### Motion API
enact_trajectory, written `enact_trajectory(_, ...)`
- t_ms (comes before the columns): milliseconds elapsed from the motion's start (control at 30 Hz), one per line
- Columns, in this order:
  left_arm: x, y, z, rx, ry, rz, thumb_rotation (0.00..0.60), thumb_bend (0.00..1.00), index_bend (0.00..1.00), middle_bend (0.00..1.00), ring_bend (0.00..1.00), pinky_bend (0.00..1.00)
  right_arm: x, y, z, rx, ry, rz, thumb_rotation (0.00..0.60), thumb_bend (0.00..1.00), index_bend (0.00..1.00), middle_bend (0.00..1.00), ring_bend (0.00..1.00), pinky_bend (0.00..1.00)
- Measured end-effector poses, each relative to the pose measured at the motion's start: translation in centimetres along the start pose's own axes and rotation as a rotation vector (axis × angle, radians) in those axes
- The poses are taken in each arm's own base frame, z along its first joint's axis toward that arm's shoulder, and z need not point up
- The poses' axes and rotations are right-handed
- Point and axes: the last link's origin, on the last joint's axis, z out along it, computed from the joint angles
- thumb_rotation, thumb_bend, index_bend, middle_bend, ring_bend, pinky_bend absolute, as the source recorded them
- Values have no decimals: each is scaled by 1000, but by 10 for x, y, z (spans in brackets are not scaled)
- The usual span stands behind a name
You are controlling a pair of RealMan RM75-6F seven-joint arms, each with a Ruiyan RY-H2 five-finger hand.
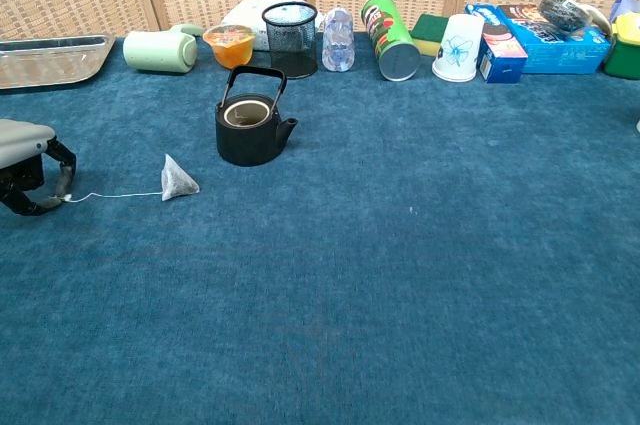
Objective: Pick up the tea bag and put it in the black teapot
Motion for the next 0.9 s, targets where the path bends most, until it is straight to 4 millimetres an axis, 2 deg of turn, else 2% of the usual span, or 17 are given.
enact_trajectory(233, 0, 1, 2, 2, -2, 5, 600, 449, 545, 1000, 975, 872, 0, 1, -2, -6, 0, 1, 600, 212, 497, 491, 467, 364)
enact_trajectory(500, 0, 1, 3, 2, -13, 8, 600, 518, 576, 1000, 975, 872, -1, 2, -3, -13, 0, 2, 600, 212, 497, 491, 467, 364)
enact_trajectory(900, 10, -1, -2, -4, 13, -7, 600, 523, 589, 1000, 975, 872, 1, 2, -3, -10, 7, 6, 600, 212, 497, 491, 467, 363)
